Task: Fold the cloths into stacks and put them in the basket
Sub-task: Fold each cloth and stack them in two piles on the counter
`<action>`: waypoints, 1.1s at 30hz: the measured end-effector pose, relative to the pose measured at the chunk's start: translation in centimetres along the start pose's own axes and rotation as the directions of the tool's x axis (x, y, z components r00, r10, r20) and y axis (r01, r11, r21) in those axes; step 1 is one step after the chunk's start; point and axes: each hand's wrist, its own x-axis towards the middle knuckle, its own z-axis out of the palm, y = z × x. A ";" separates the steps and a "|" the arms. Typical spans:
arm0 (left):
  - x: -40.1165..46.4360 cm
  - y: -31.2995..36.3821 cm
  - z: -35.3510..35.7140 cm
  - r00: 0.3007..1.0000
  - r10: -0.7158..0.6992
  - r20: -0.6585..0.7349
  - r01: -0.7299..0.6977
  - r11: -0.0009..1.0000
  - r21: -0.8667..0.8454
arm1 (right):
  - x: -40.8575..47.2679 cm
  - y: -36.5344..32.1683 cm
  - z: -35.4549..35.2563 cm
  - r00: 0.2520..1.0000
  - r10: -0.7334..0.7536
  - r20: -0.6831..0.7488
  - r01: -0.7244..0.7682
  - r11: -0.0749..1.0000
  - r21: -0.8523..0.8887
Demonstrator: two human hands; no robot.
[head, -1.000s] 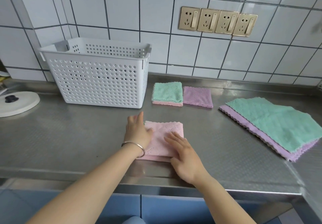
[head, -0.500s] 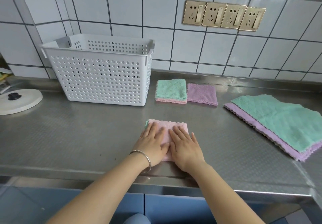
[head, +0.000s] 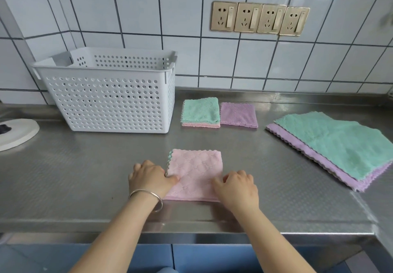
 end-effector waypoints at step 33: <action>24.8 23.0 1.5 0.897 0.433 -0.086 -0.424 0.900 0.102 | 28.9 4.9 -4.6 0.961 0.183 -0.210 -0.067 0.884 0.463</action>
